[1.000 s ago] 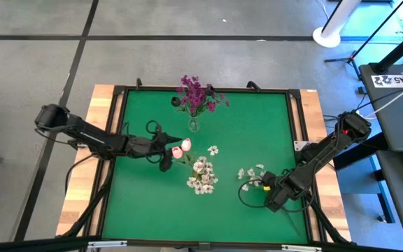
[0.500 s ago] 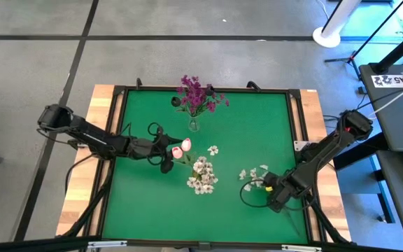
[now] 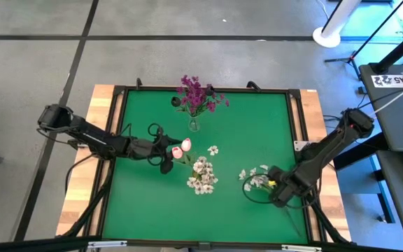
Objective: Sort flowers into vase by color
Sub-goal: Put the white flower into the yellow vase
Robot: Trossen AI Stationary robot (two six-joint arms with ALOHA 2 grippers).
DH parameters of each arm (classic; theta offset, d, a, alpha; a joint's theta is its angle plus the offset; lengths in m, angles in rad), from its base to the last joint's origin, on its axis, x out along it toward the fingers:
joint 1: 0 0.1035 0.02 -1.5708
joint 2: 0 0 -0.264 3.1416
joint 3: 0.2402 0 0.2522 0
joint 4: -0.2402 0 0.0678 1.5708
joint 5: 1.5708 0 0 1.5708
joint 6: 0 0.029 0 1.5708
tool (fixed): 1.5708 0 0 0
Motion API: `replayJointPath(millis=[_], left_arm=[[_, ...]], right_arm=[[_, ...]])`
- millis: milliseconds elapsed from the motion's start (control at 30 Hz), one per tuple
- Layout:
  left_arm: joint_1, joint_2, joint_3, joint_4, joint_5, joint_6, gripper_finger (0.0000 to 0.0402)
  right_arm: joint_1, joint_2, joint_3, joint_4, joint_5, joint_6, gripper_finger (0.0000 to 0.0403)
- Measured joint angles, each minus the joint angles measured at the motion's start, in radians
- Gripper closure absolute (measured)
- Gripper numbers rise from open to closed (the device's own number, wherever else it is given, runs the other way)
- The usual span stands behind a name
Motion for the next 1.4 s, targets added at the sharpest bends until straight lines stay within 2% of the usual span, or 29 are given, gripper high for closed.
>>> replayJointPath(millis=[133, 400, 700, 1000, 1167, 1400], left_arm=[[-0.015, 0.0, 0.0, -0.001, 0.001, -0.003, 0.0234], [-0.025, 0.0, 0.0, -0.001, 0.001, -0.01, 0.0234], [-0.025, 0.0, 0.0, -0.001, 0.014, -0.017, 0.0234], [-0.025, 0.0, 0.0, -0.001, 0.017, -0.017, 0.0234], [-0.024, 0.0, 0.0, -0.001, 0.017, -0.017, 0.0234], [-0.024, 0.0, 0.0, 0.005, 0.018, -0.017, 0.0234]], right_arm=[[0.0, 0.021, -0.046, 0.025, -0.093, 0.03, 0.02], [0.0, 0.025, -0.111, 0.284, -0.047, 0.029, 0.02], [0.0, 0.025, -0.181, 0.295, -0.065, 0.036, 0.02], [0.0, 0.025, -0.214, 0.318, -0.013, 0.038, 0.0207], [-0.001, 0.025, -0.214, 0.318, -0.005, 0.033, 0.0261], [-0.001, 0.025, -0.215, 0.341, 0.066, 0.024, 0.0386]])
